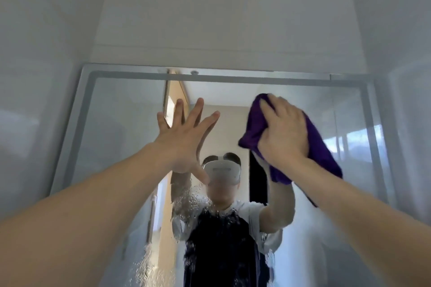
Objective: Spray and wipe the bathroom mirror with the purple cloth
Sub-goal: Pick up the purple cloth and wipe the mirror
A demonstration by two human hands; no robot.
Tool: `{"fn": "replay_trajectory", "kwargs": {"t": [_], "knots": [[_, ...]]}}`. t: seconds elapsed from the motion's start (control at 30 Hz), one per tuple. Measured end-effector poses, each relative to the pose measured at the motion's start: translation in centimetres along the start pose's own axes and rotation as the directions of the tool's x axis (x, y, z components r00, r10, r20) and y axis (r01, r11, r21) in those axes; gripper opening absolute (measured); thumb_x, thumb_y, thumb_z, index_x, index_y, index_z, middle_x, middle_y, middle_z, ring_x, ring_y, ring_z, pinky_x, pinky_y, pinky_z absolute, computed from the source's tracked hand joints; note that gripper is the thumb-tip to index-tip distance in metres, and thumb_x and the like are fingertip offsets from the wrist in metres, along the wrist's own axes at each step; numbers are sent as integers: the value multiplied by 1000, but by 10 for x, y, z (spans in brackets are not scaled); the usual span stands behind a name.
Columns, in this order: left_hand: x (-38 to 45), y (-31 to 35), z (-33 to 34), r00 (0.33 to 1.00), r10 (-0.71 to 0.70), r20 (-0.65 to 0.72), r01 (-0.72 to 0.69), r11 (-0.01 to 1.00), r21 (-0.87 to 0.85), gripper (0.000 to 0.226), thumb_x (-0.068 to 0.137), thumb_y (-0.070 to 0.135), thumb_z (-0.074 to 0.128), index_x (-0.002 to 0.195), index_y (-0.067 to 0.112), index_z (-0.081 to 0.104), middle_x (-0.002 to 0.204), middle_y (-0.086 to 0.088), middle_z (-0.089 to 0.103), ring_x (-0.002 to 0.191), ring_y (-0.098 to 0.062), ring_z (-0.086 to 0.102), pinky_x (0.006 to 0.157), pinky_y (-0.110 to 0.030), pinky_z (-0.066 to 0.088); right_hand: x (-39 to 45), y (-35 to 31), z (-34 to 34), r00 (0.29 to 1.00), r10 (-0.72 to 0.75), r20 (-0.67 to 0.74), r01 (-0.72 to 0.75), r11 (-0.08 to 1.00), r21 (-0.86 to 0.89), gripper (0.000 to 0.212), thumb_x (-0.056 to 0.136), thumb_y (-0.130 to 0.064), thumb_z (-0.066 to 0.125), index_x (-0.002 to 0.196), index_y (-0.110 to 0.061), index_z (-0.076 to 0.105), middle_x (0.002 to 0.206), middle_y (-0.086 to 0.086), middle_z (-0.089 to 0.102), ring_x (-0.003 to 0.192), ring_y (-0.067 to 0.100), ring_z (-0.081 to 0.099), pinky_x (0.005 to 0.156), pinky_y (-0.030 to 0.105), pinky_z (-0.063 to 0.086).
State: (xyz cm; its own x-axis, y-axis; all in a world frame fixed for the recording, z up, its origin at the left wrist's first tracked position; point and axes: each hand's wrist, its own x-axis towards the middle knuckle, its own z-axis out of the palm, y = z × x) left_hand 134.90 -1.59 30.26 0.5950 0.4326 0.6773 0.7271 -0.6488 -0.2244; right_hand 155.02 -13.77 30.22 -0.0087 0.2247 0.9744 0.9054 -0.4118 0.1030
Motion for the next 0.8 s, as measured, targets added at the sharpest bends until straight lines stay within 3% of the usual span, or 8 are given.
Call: {"fn": "replay_trajectory", "kwargs": {"t": [0.1, 0.23, 0.3, 0.43, 0.5, 0.67, 0.8], "knots": [[-1, 1, 0, 1000, -8, -1, 8, 1000, 8, 158, 51, 78, 85, 153, 47, -31, 158, 7, -49, 147, -42, -41, 118, -76, -7, -37, -25, 8, 982, -176, 68, 179, 983, -47, 78, 73, -32, 33, 144, -10, 55, 154, 14, 50, 140, 38, 46, 117, 54, 33], [0, 1, -1, 1000, -11, -1, 11, 1000, 8, 159, 48, 81, 84, 153, 48, -30, 158, 7, -48, 149, -43, -38, 118, -76, -4, -96, -44, 29, 918, -358, 168, 370, 928, -44, 83, 62, -29, 74, 142, -14, 57, 154, 10, 51, 140, 35, 49, 118, 52, 26], [-1, 0, -2, 1000, -14, 5, 14, 1000, 19, 159, 48, 82, 83, 152, 48, -32, 158, 6, -49, 148, -43, -38, 118, -77, -3, -126, -41, 35, 845, -479, 237, 501, 865, -38, 81, 65, -29, 71, 144, -16, 56, 155, 8, 50, 142, 34, 47, 118, 52, 24], [0, -2, -3, 1000, -5, 18, 5, 999, 48, 158, 50, 85, 80, 149, 47, -37, 155, 4, -53, 146, -45, -40, 118, -76, -3, -139, -14, 34, 663, -697, 274, 719, 695, 30, 63, 80, -28, 46, 141, -20, 57, 154, 4, 52, 141, 29, 48, 118, 52, 31], [1, -3, -3, 1000, -3, 10, 3, 999, 53, 158, 50, 86, 79, 149, 47, -38, 155, 4, -53, 147, -45, -40, 118, -77, -2, -115, -2, 28, 691, -685, 231, 695, 717, 46, 63, 76, -24, 46, 137, -19, 62, 150, 5, 56, 136, 30, 53, 114, 51, 36], [-3, -3, -2, 1000, 14, 11, -15, 999, 31, 156, 53, 81, 82, 151, 47, -34, 158, 5, -48, 147, -44, -40, 118, -77, -6, -29, 3, 9, 933, -358, 27, 358, 933, 23, 69, 71, -21, 39, 134, -11, 65, 144, 11, 61, 127, 38, 59, 110, 46, 36], [-2, -4, -20, 999, 31, 45, -28, 997, -68, 144, 63, 70, 85, 158, 47, -20, 165, 8, -38, 151, -38, -35, 121, -74, -3, 9, -19, 13, 984, -162, -70, 163, 986, 13, 65, 78, -17, 42, 140, -9, 59, 151, 12, 54, 136, 38, 51, 115, 50, 31]]}}
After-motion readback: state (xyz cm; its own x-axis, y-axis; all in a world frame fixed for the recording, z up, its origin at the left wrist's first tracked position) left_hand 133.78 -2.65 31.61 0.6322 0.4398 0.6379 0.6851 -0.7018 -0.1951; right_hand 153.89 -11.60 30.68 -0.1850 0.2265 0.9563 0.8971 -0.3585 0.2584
